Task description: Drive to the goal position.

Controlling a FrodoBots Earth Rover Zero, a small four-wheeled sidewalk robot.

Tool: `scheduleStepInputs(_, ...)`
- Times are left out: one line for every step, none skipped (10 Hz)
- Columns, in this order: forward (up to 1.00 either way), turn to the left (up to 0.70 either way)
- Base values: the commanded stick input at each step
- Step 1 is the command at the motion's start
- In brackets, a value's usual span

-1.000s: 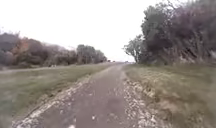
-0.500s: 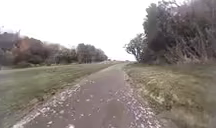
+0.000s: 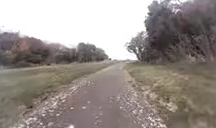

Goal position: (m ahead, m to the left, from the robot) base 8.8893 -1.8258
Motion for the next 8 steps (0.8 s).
scheduleStepInputs(0.60, 0.00)
scheduleStepInputs(0.60, 0.00)
scheduleStepInputs(0.60, 0.00)
scheduleStepInputs(0.60, 0.00)
scheduleStepInputs(0.60, 0.00)
scheduleStepInputs(0.60, 0.00)
scheduleStepInputs(0.60, 0.00)
scheduleStepInputs(0.60, 0.00)
